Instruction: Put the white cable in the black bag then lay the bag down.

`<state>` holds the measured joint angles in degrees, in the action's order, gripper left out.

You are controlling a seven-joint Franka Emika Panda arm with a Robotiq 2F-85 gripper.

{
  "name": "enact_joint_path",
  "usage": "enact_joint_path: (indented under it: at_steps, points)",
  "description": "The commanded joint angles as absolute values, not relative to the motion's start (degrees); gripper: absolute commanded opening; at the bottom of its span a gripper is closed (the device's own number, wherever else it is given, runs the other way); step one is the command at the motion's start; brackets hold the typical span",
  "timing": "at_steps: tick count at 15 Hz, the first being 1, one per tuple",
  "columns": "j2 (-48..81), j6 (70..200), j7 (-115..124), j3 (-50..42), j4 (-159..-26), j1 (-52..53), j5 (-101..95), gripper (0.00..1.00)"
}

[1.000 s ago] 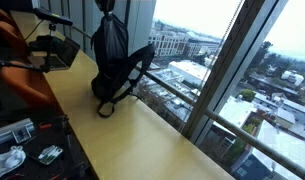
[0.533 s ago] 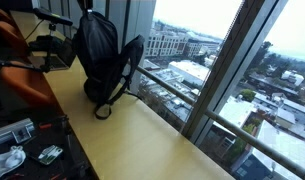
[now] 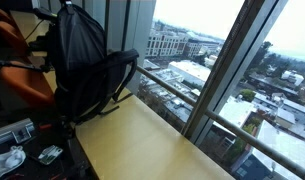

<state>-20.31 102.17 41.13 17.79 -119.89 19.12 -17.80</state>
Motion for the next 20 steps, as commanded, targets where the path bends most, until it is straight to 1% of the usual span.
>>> enact_joint_path:
  at_steps: [1,8,14,20]
  points:
    - [-22.1,103.5,41.6,21.0,-120.1,17.0,-17.8,0.02]
    - [-11.3,108.8,41.0,23.0,-110.8,14.1,-21.4,0.02]
    - [-3.9,112.9,38.4,18.4,-105.6,11.8,-22.2,0.02]
    - [-3.7,112.3,34.0,13.8,-100.6,10.2,-19.9,0.02]
